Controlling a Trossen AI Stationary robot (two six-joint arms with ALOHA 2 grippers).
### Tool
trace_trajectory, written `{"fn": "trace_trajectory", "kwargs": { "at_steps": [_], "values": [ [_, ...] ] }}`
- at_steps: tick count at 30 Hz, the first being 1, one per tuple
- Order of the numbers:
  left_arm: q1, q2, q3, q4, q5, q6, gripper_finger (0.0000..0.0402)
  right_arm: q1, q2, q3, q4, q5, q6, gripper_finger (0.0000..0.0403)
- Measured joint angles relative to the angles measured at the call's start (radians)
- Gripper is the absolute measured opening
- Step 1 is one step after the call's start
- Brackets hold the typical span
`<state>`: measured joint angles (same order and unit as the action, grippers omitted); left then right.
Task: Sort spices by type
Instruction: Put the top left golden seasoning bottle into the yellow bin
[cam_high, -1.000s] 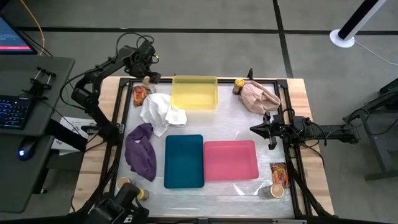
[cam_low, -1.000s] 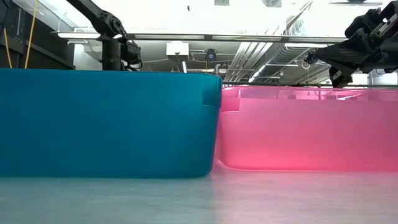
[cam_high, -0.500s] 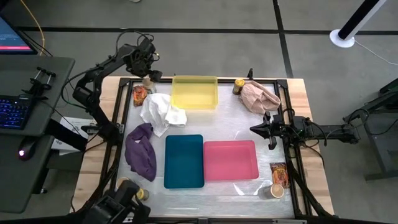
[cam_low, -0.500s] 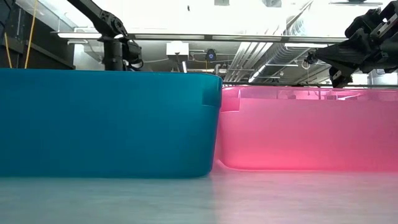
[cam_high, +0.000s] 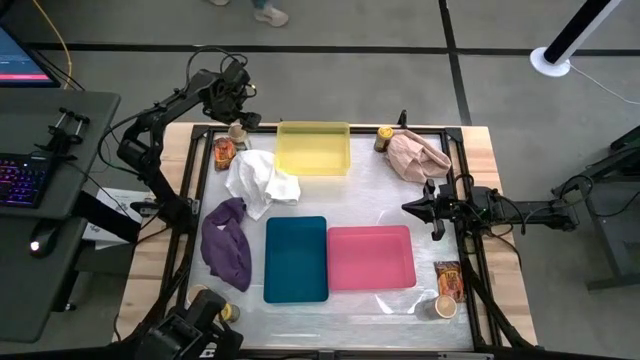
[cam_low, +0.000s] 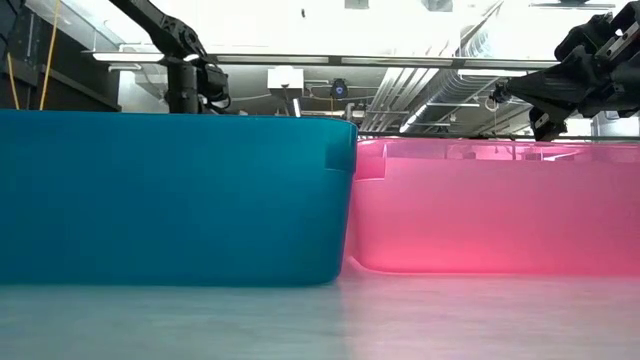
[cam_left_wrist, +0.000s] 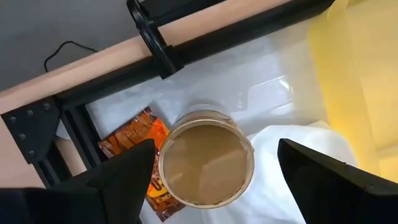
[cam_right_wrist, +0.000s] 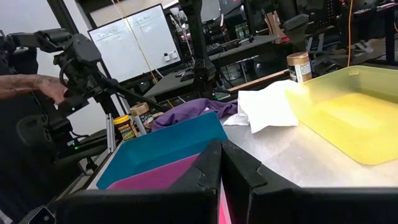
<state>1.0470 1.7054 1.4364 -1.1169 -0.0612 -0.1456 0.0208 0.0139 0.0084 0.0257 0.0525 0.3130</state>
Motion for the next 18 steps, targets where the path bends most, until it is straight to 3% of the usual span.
{"fn": "trace_trajectory", "kwargs": {
  "at_steps": [18],
  "values": [
    [-0.003, 0.072, 0.000, -0.027, -0.046, -0.034, 0.0328, 0.000, 0.000, 0.000, 0.000, 0.000, 0.000, 0.0004]
  ]
}}
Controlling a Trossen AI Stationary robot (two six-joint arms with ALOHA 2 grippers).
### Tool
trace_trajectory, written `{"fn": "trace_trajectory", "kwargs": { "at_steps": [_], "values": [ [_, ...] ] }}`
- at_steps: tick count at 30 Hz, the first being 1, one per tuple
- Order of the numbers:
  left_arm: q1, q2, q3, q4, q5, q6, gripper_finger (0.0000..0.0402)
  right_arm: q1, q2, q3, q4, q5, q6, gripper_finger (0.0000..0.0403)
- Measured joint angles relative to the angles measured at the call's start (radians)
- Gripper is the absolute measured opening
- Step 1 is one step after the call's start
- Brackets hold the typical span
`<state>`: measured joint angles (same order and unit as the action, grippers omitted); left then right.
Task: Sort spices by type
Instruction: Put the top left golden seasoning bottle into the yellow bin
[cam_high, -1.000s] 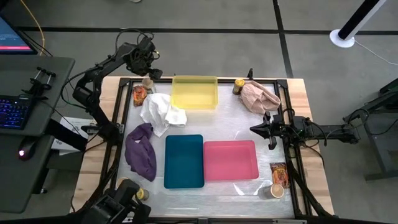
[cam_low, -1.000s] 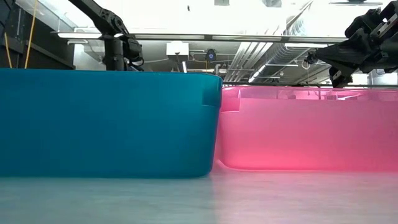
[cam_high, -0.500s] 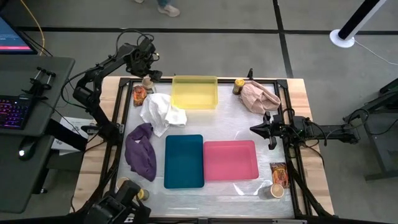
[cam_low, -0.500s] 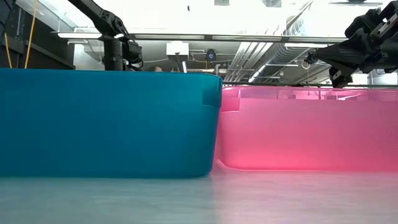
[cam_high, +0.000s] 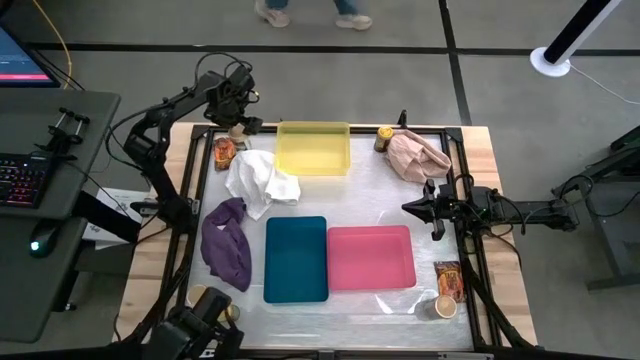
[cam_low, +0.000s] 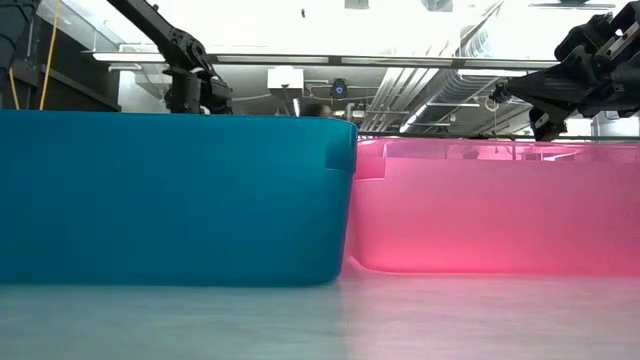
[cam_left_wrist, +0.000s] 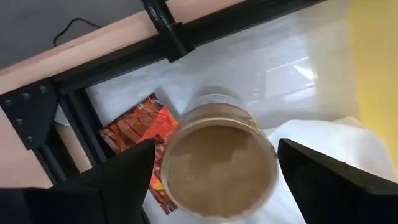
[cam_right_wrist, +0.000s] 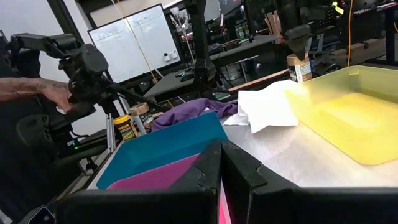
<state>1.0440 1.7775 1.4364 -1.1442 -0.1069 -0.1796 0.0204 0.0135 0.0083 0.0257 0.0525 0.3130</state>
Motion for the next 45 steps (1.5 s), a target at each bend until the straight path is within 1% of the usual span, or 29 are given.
{"fn": "trace_trajectory", "kwargs": {
  "at_steps": [4, 13, 16, 20, 24, 27, 31, 33, 35, 39, 41, 45],
  "values": [
    [0.000, 0.023, 0.000, -0.002, 0.021, -0.001, 0.0328, 0.000, 0.000, 0.000, 0.000, 0.000, 0.000, 0.0004],
    [-0.005, 0.036, 0.000, -0.002, 0.019, 0.023, 0.0322, 0.000, 0.000, 0.000, 0.000, 0.000, 0.000, 0.0004],
    [-0.005, 0.036, 0.000, -0.019, 0.017, 0.032, 0.0297, 0.000, 0.000, 0.000, 0.000, 0.000, 0.000, 0.0004],
    [-0.005, 0.035, 0.001, -0.024, 0.017, 0.043, 0.0238, 0.000, 0.000, 0.000, 0.000, 0.000, 0.000, 0.0004],
    [-0.005, 0.033, 0.013, -0.043, 0.017, 0.070, 0.0235, 0.000, 0.000, 0.000, 0.000, 0.000, 0.000, 0.0004],
    [-0.006, 0.009, 0.072, -0.067, 0.018, 0.087, 0.0235, 0.000, 0.000, 0.000, 0.000, 0.000, 0.000, 0.0004],
    [-0.011, -0.031, 0.209, -0.061, 0.019, 0.100, 0.0235, 0.000, 0.000, 0.000, 0.000, 0.000, 0.000, 0.0004],
    [-0.033, -0.036, 0.286, -0.058, 0.030, 0.120, 0.0235, 0.000, 0.000, 0.000, 0.000, 0.000, 0.000, 0.0004],
    [-0.070, -0.037, 0.344, -0.056, 0.062, 0.171, 0.0235, 0.000, 0.000, 0.000, 0.000, 0.000, 0.000, 0.0004],
    [-0.198, -0.023, 0.367, -0.070, 0.076, 0.289, 0.0235, 0.000, 0.000, 0.000, 0.000, 0.000, 0.000, 0.0004],
    [-0.270, -0.011, 0.367, -0.058, 0.053, 0.349, 0.0235, 0.000, 0.000, 0.000, 0.000, 0.000, 0.000, 0.0004],
    [-0.366, 0.043, 0.369, 0.000, -0.046, 0.431, 0.0235, 0.000, 0.000, 0.000, 0.000, 0.000, 0.000, 0.0004]
  ]
}}
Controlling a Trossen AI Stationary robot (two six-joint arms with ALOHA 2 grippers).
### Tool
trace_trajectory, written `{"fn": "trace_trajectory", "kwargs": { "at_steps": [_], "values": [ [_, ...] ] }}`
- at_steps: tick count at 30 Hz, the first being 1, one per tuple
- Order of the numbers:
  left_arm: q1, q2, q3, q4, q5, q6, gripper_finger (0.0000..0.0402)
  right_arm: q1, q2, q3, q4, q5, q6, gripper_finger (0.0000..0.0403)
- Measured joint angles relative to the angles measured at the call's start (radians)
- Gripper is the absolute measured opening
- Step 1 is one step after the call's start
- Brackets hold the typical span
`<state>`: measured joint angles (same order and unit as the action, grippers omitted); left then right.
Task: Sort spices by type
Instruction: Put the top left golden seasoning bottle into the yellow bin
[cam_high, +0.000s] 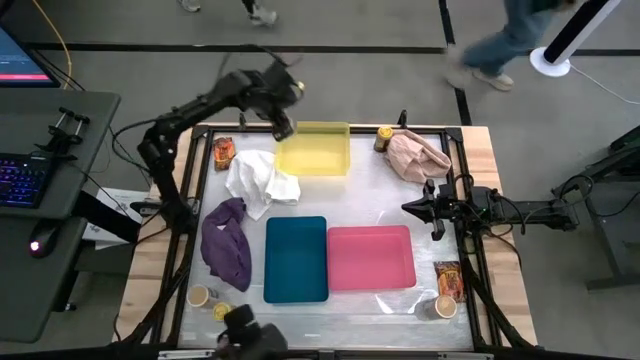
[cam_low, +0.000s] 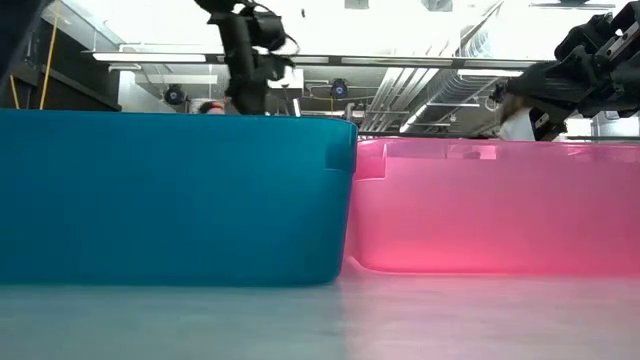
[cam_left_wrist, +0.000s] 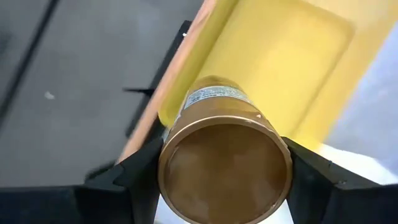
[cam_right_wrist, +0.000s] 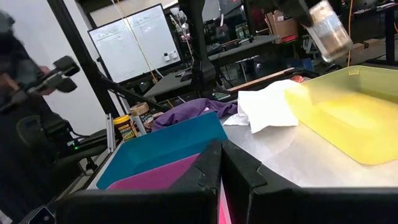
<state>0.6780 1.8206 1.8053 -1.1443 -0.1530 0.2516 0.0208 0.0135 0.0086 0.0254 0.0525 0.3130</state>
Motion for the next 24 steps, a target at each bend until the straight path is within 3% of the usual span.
{"fn": "trace_trajectory", "kwargs": {
  "at_steps": [14, 24],
  "values": [
    [-0.003, 0.241, 0.052, -0.043, -0.038, 0.149, 0.0235, 0.000, 0.000, 0.000, 0.000, 0.000, 0.000, 0.0004],
    [0.006, 0.278, 0.052, -0.002, -0.045, 0.167, 0.0282, 0.000, 0.000, 0.000, 0.000, 0.000, 0.000, 0.0004]
  ]
}}
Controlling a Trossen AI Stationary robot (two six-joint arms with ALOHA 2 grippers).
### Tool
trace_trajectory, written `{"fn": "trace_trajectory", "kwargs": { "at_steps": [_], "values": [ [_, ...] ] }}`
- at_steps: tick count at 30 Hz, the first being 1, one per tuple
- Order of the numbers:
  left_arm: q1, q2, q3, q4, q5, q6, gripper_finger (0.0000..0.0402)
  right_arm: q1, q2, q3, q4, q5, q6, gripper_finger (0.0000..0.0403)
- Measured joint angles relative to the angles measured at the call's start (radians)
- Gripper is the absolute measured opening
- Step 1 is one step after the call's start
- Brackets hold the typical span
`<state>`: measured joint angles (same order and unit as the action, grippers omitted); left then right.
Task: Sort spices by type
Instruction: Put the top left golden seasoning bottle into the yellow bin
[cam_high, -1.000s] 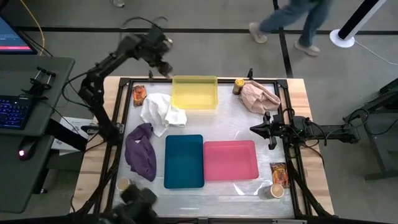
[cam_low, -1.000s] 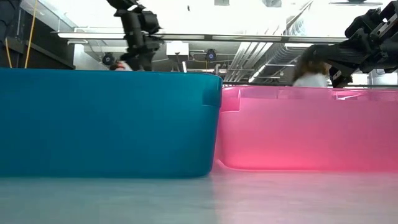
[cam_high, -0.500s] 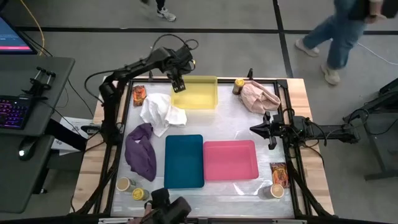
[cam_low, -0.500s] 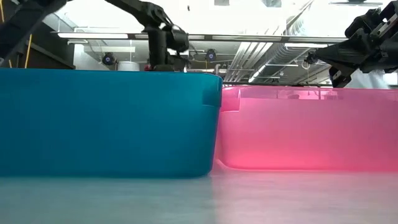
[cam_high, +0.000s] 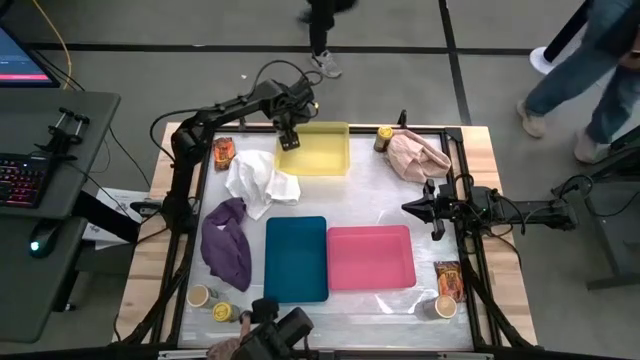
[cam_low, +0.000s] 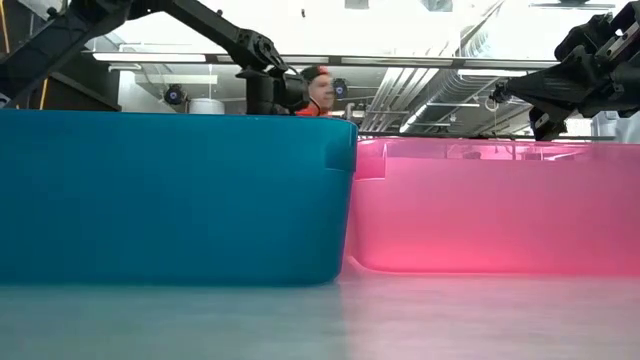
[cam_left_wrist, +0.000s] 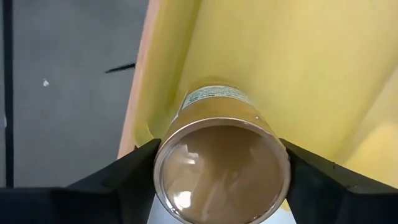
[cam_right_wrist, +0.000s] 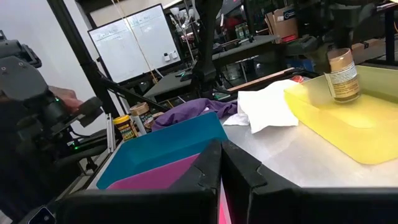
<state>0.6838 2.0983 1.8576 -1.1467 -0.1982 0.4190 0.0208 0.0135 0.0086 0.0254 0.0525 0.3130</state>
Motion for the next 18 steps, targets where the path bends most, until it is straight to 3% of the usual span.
{"fn": "trace_trajectory", "kwargs": {
  "at_steps": [18],
  "values": [
    [0.011, -0.005, 0.049, 0.000, 0.005, 0.004, 0.0319, 0.000, 0.000, 0.000, 0.000, 0.000, 0.000, 0.0004]
  ]
}}
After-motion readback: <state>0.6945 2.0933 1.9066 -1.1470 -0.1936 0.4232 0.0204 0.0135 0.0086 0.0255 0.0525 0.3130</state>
